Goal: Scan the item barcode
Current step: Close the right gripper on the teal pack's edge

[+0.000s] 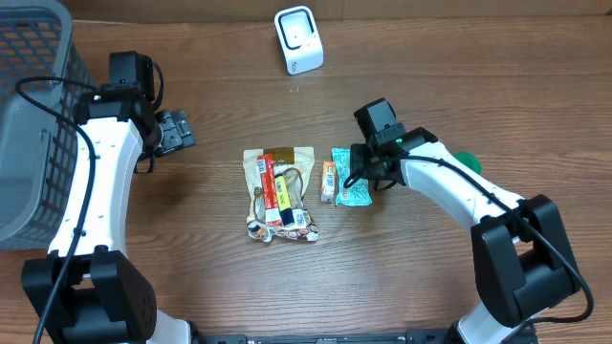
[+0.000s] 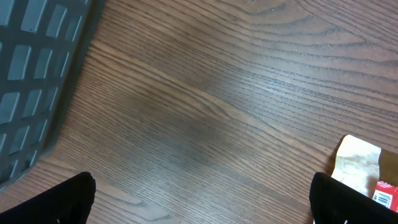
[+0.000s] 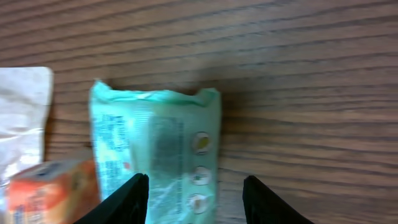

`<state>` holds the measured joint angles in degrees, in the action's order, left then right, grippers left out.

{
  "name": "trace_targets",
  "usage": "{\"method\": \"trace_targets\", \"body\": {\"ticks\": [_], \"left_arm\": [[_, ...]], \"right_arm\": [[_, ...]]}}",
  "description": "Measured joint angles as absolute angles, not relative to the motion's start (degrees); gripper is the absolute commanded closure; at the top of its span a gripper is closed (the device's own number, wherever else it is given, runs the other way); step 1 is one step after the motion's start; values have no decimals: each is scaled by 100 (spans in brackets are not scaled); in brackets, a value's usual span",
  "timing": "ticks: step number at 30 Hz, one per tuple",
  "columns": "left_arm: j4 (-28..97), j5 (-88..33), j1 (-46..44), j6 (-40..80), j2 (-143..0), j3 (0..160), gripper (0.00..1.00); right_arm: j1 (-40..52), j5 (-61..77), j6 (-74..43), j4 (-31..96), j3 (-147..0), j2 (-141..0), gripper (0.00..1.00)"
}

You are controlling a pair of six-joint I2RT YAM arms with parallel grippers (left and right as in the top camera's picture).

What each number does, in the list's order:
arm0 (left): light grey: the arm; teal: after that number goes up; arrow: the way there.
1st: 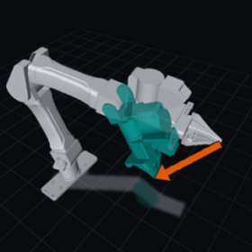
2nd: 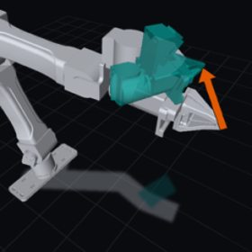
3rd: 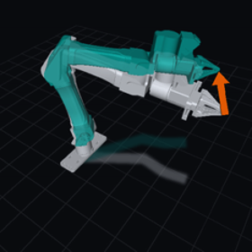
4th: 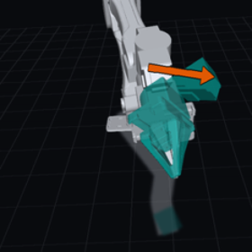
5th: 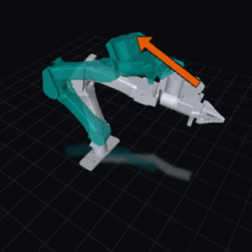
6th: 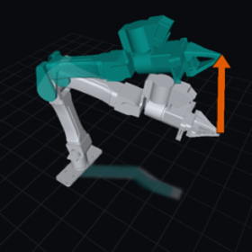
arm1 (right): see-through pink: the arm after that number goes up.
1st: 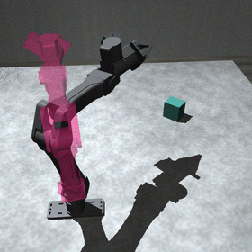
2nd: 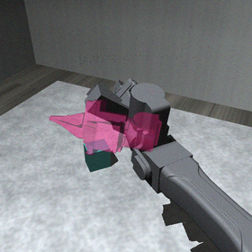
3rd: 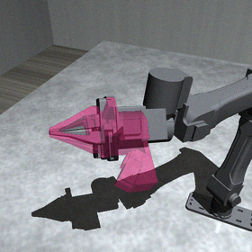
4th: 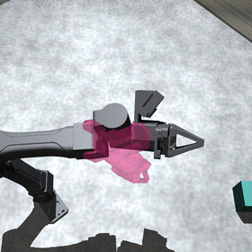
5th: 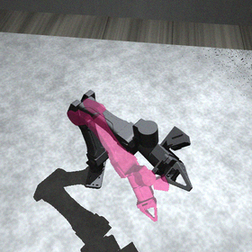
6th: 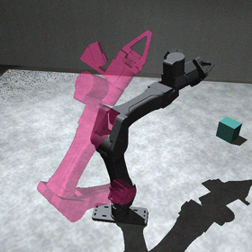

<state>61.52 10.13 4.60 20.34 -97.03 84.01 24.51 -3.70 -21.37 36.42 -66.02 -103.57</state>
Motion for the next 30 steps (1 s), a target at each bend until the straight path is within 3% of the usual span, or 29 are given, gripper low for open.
{"method": "trace_targets", "body": {"ticks": [17,30], "left_arm": [[6152,1013,460,2034,-9703,8401,0],[6152,1013,460,2034,-9703,8401,0]], "right_arm": [[2451,-523,-2252,3433,-5944,-10302,48],[2451,-985,-2727,4831,-5857,-10228,47]]}}
